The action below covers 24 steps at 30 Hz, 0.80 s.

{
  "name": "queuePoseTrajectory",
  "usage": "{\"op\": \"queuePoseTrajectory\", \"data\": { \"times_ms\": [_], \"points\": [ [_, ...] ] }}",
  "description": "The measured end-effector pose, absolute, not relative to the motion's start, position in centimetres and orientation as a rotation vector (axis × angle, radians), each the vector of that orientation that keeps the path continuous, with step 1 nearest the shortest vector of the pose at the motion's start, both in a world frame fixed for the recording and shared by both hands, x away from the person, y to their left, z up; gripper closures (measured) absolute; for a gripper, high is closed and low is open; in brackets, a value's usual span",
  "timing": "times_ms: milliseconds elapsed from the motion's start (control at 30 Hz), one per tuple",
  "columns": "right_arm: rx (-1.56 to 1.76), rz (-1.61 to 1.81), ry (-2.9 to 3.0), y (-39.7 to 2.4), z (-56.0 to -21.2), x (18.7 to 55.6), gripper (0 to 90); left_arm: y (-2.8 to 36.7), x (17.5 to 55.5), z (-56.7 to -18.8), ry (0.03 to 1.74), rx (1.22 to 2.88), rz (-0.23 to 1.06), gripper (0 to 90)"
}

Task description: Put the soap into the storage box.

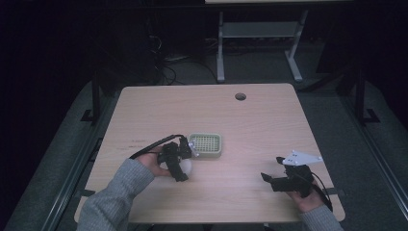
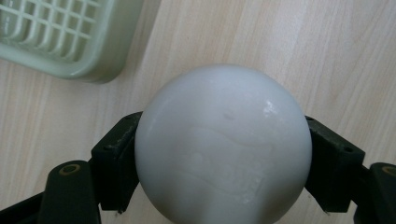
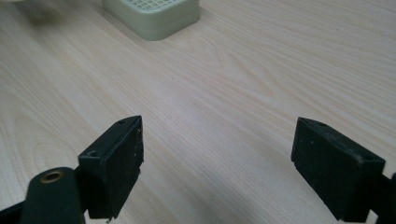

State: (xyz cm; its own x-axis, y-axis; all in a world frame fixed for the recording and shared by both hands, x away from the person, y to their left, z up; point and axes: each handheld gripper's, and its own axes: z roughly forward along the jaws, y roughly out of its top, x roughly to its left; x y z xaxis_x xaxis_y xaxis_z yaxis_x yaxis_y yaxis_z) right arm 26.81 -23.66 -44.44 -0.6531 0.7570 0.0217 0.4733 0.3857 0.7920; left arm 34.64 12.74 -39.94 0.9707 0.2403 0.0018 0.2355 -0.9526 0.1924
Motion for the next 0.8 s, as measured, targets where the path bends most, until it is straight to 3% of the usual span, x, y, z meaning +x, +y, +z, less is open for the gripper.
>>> {"op": "queuePoseTrajectory", "data": {
  "times_ms": [800],
  "points": [
    [1.069, 1.151, 2.301, -23.7, -44.3, 26.7, 16.3, 11.7, 37.0, -37.7, 0.347, 2.939, 0.054, 23.0]
  ]
}}
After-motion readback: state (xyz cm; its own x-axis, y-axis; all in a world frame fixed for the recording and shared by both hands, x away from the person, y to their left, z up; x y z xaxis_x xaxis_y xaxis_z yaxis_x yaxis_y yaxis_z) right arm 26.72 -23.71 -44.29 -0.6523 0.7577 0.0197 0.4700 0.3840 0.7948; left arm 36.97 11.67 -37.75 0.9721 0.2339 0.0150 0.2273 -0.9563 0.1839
